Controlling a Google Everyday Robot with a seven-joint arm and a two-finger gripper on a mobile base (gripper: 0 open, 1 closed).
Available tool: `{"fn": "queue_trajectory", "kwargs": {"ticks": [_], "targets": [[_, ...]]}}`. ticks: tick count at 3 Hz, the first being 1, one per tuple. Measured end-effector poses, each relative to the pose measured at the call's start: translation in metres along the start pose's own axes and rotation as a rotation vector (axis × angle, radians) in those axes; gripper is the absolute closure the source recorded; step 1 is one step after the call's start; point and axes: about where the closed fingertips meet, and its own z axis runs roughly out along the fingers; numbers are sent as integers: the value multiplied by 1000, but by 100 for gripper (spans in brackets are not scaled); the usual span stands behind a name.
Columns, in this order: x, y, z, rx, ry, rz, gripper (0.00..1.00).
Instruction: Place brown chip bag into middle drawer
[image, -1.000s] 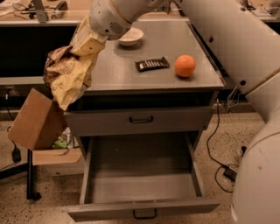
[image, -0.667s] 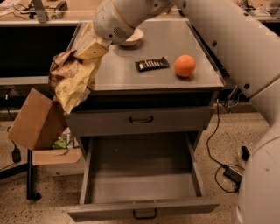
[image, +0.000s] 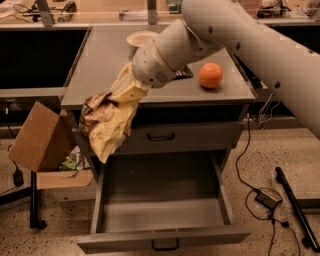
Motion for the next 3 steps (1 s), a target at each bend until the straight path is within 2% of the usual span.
{"fn": "queue_trajectory", "kwargs": {"ticks": [1, 2, 3], "targets": [[42, 32, -2, -2, 19, 92, 100], [96, 56, 1, -5, 47, 200, 100], [96, 56, 1, -5, 47, 200, 100]]}}
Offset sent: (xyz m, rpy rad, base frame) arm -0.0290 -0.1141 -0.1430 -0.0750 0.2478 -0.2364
